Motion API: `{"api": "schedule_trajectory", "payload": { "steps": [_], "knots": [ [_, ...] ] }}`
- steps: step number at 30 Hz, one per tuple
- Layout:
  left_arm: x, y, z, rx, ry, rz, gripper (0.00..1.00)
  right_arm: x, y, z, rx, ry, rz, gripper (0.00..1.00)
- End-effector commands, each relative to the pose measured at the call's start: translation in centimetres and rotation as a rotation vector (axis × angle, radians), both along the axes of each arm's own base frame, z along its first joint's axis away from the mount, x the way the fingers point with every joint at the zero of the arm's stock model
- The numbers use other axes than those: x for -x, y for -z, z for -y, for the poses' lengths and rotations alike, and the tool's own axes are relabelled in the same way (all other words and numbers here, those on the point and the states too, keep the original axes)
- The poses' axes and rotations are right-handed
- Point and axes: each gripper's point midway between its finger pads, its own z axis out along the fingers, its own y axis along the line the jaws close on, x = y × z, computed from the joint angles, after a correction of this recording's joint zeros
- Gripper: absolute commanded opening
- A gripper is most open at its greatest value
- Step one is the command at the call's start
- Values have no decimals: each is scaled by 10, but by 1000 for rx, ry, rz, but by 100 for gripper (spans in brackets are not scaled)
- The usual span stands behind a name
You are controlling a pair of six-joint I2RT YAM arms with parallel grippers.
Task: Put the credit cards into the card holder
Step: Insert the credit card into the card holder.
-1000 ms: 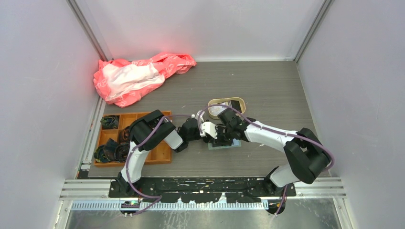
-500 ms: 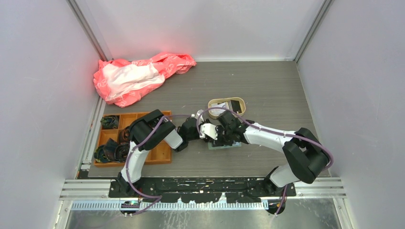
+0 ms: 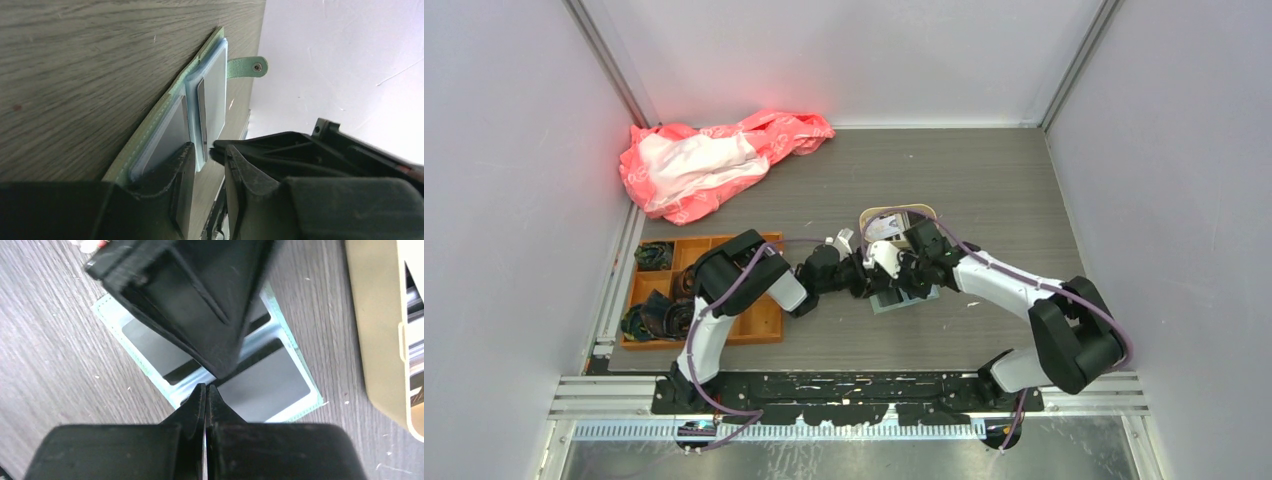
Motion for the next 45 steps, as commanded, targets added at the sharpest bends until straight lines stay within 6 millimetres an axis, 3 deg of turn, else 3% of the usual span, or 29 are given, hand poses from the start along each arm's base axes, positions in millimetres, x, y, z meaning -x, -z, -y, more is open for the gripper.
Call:
{"api": "schedule_trajectory", "payload": {
  "steps": [1, 4, 8, 13, 17, 21, 29, 34, 40, 45],
  "knots": [
    [-4, -13, -4, -55, 10, 81, 30, -2, -41, -13, -200, 74, -87, 4],
    [-6, -28, -7, -91, 11, 131, 30, -3, -53, -10, -278, 151, -155, 7],
    [-6, -26, -15, -188, 17, 152, 24, -16, -59, 3, -330, 283, -195, 14],
    [-9, -23, -9, -236, 44, 141, 5, -33, -37, 30, -245, 467, -241, 12],
    [-11, -19, 1, -270, 76, 135, 3, -42, -23, 47, -162, 557, -263, 10],
    [-14, -3, -1, -365, 91, 111, 2, -42, -11, 58, -97, 579, -265, 9],
    [-16, 13, -8, -471, 107, 89, 0, -39, 2, 63, -43, 584, -306, 9],
    [-19, 15, 2, -455, 127, 86, 0, -36, 4, 60, -48, 577, -333, 9],
    [-22, 14, 19, -435, 156, 86, 0, -32, 1, 54, -77, 564, -356, 9],
    [-25, 11, 20, -435, 147, 95, 0, -38, -12, 53, -103, 570, -315, 13]
  ]
}}
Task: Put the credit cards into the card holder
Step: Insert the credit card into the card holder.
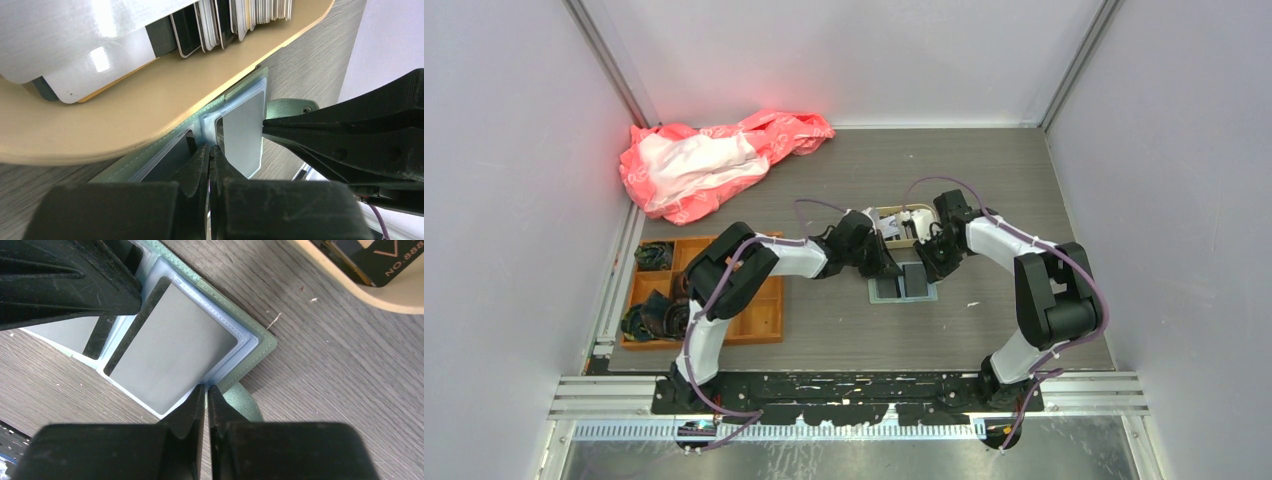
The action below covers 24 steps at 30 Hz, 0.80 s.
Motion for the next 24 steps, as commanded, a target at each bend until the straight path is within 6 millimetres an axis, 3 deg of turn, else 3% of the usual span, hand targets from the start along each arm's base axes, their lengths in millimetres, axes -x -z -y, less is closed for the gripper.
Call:
{"api": "schedule_trajectory", "payload": {
  "steps": [1, 4, 6, 12, 18, 24],
  "knots": [
    [4, -1, 1, -15, 21, 18, 1, -16, -24, -9, -54, 11, 76, 15],
    [2, -21, -6, -3, 8, 89, 3, -22, -42, -7, -99, 32, 129, 21],
    [0, -46, -11, 16, 3, 156, 8, -25, -56, -8, -134, 28, 171, 27],
    [1, -113, -39, 16, -15, 371, 17, -15, -91, -31, -340, 36, 194, 57],
    [2, -152, -72, 11, -72, 517, 23, -8, -79, -38, -452, 114, 27, 58],
    [-10, -146, -128, 109, -194, 425, 27, -11, -56, -39, -442, 162, -84, 53]
  ]
}}
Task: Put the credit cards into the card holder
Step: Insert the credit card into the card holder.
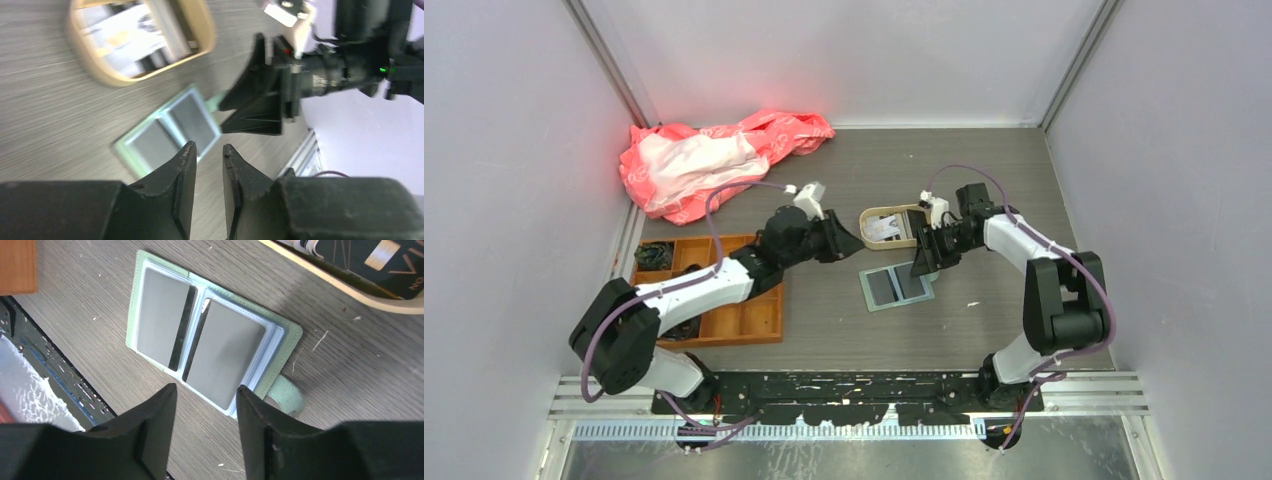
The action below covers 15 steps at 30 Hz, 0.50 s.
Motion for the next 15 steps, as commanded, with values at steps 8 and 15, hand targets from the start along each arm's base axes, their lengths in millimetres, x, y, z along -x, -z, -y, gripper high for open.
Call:
{"api": "schedule_trajectory", "payload": {
  "steps": [8, 15],
  "knots": [
    [-8, -7, -109, -331, -242, 90, 48, -19, 17, 1, 10, 52, -104, 41],
    [-1, 6, -139, -314, -367, 167, 99, -16, 28, 6, 44, 55, -143, 40]
  ]
}}
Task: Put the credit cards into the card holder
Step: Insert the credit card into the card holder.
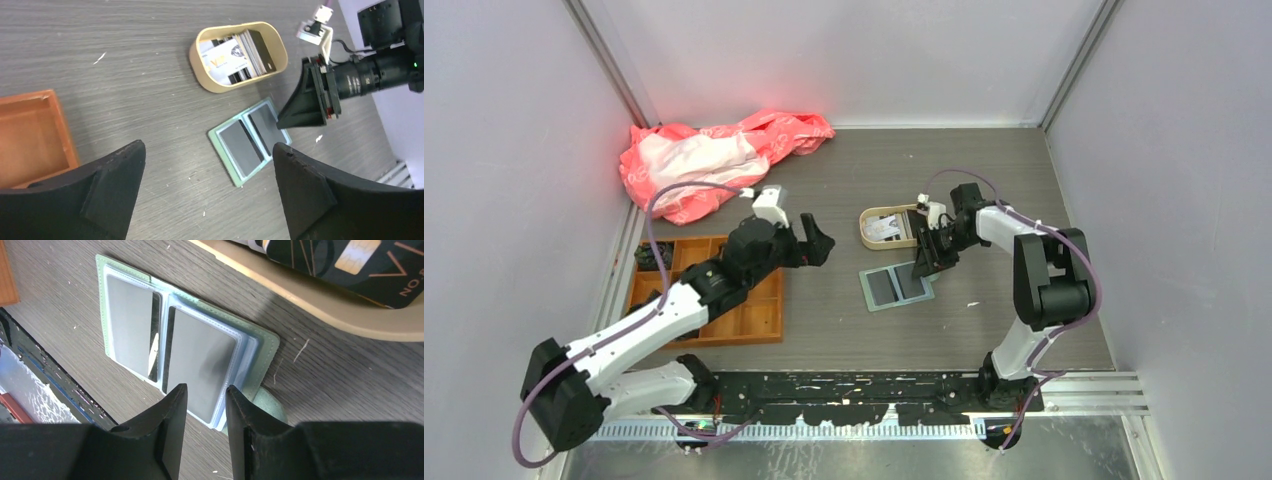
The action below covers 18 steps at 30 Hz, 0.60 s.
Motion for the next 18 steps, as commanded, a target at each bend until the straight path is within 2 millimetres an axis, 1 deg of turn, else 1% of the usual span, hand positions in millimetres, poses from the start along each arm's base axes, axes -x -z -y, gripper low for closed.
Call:
{"api": "schedule_trajectory", "payload": {
  "steps": [1, 2, 3, 4, 7, 11, 12, 14, 18],
  "knots": [
    [-5, 29, -38, 23, -171, 19, 99, -9, -4, 3, 14, 8, 5, 39],
    [-4, 31, -38, 81, -168, 15, 100, -8, -3, 3, 17, 8, 1, 39],
    [-3, 28, -35, 139, -149, 18, 99, -8, -2, 3, 19, 7, -4, 39],
    [-1, 30, -33, 167, -136, 6, 97, -7, -1, 3, 20, 7, -12, 39],
    [6, 33, -17, 186, -55, -40, 86, -4, 3, 2, 15, 3, -42, 39],
    [16, 48, 21, 223, 45, -126, 70, -3, 2, -1, -5, -5, -63, 36],
    [19, 57, 32, 221, 65, -143, 65, -2, 0, -2, -12, -7, -64, 36],
    [26, 67, 54, 237, 124, -186, 56, -1, -3, -4, -28, -9, -68, 35],
    [31, 90, 88, 207, 200, -282, 44, -1, -10, -7, -74, -6, -75, 33]
  ]
}}
